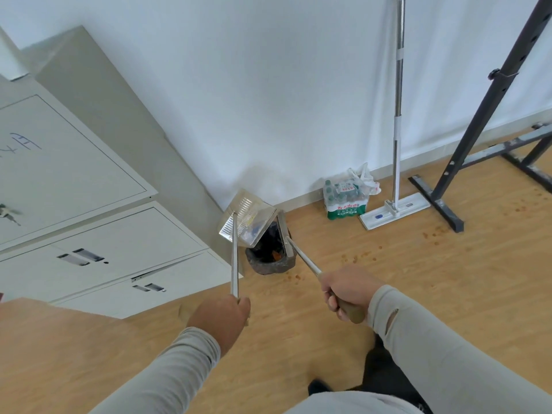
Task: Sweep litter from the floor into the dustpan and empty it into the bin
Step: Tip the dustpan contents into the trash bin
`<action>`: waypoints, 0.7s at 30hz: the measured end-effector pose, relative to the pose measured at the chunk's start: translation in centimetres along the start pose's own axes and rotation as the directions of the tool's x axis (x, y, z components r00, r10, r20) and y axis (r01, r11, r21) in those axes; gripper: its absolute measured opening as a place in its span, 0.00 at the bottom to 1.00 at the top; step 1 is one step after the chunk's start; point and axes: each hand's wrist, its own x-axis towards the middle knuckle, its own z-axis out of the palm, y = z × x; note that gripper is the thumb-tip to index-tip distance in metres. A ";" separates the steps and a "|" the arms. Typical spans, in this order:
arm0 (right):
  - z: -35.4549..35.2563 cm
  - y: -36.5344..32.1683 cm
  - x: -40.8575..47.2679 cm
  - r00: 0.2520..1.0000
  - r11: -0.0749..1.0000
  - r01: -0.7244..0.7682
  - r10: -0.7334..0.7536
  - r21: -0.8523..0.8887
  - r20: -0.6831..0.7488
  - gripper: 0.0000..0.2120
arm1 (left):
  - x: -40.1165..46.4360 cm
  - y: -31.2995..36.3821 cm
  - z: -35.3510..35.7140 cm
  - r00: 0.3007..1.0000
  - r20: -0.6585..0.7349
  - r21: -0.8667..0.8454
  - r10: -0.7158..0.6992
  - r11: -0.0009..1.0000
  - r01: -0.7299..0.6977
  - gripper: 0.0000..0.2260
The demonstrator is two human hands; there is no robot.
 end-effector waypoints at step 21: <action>-1.7 1.8 1.4 0.999 0.995 0.022 -0.025 0.097 0.029 0.04 | 0.5 2.1 1.1 0.990 -0.126 0.020 0.063 0.998 -0.061 0.28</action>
